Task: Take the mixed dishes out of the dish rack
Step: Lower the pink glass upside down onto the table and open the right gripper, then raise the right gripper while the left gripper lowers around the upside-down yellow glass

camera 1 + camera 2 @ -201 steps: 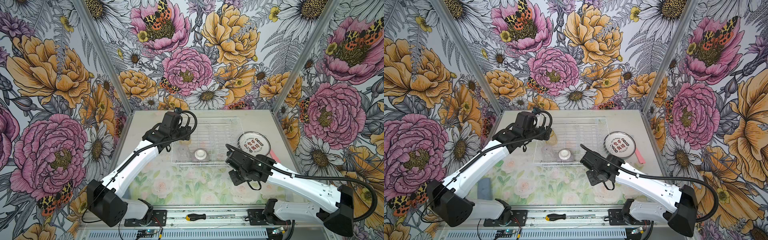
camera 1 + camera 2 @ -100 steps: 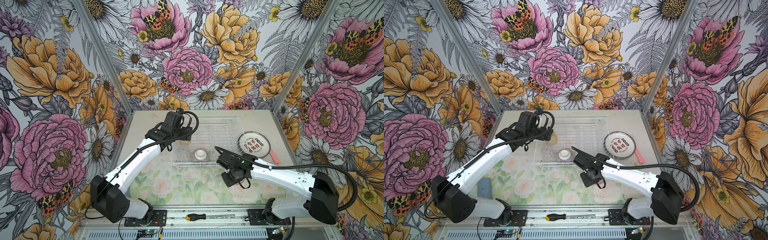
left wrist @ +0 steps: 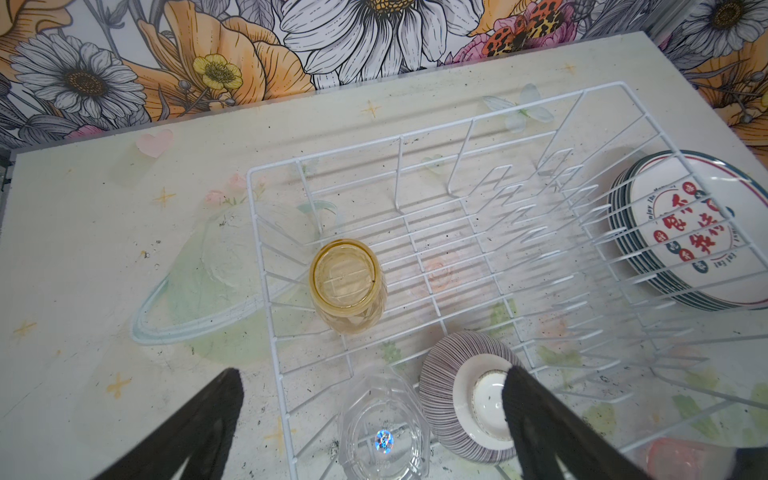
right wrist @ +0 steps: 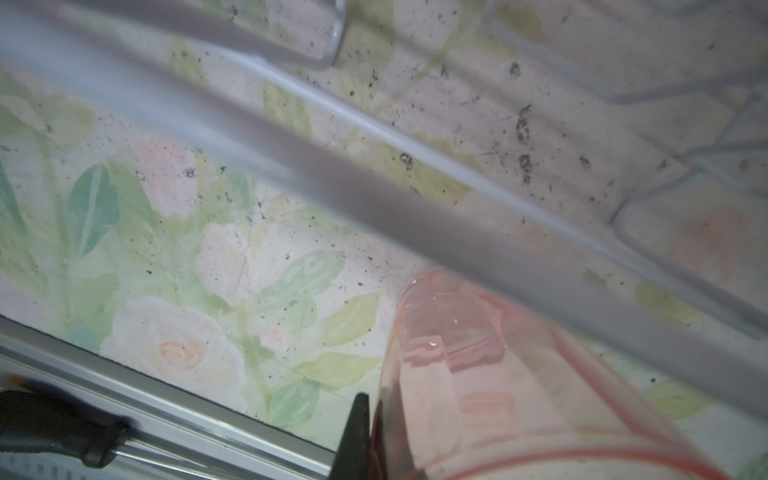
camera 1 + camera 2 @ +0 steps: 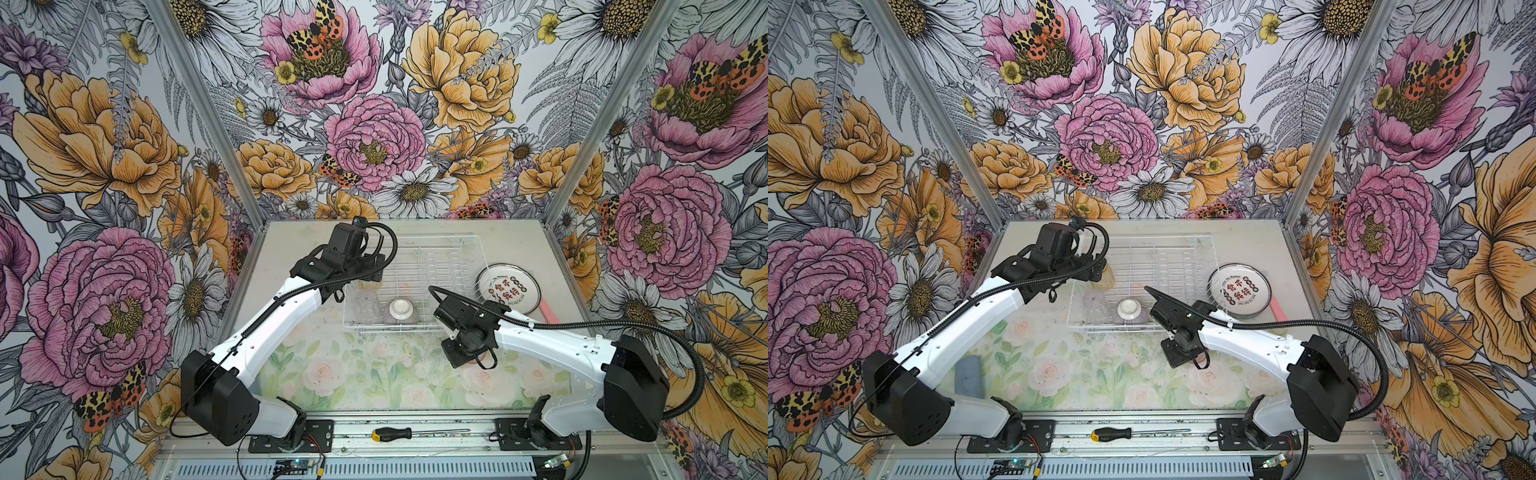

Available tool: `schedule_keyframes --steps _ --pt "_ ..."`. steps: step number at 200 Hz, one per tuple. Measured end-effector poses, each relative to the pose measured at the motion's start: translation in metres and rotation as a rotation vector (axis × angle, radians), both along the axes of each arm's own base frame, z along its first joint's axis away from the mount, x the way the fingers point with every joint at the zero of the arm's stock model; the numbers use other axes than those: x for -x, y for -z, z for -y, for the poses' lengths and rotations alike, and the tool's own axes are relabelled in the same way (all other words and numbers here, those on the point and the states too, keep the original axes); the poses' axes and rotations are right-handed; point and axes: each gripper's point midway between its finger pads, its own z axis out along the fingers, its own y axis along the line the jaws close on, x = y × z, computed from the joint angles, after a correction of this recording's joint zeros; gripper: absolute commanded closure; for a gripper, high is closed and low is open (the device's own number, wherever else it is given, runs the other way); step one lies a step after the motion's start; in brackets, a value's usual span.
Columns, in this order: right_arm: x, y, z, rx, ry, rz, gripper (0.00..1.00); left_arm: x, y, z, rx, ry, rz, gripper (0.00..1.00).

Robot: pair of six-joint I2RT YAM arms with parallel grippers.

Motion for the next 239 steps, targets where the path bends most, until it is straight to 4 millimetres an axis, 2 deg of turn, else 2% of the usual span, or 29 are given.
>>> schedule_keyframes --steps 30,129,158,204,220,225,239 --pt "-0.001 0.003 0.000 0.004 -0.006 -0.007 1.00 0.000 0.000 0.000 0.000 0.002 -0.002 0.01" --pt "-0.004 0.003 -0.001 -0.001 -0.019 0.002 0.72 0.004 0.006 -0.002 -0.017 0.003 -0.028 0.01" --pt "-0.005 -0.001 -0.001 -0.010 -0.017 0.014 0.59 0.005 0.007 -0.003 -0.020 0.003 -0.034 0.01" --pt "-0.008 -0.023 -0.001 -0.072 -0.013 0.082 0.40 0.006 0.017 -0.003 -0.043 0.008 -0.065 0.01" --pt "-0.012 -0.038 -0.001 -0.118 -0.004 0.119 0.40 0.006 0.025 -0.003 -0.057 0.009 -0.088 0.01" --pt "-0.013 -0.043 -0.001 -0.134 0.000 0.130 0.36 0.007 0.027 -0.004 -0.061 0.009 -0.095 0.01" --pt "-0.017 -0.061 -0.003 -0.184 0.006 0.169 0.34 0.006 0.034 -0.003 -0.076 0.014 -0.113 0.01"
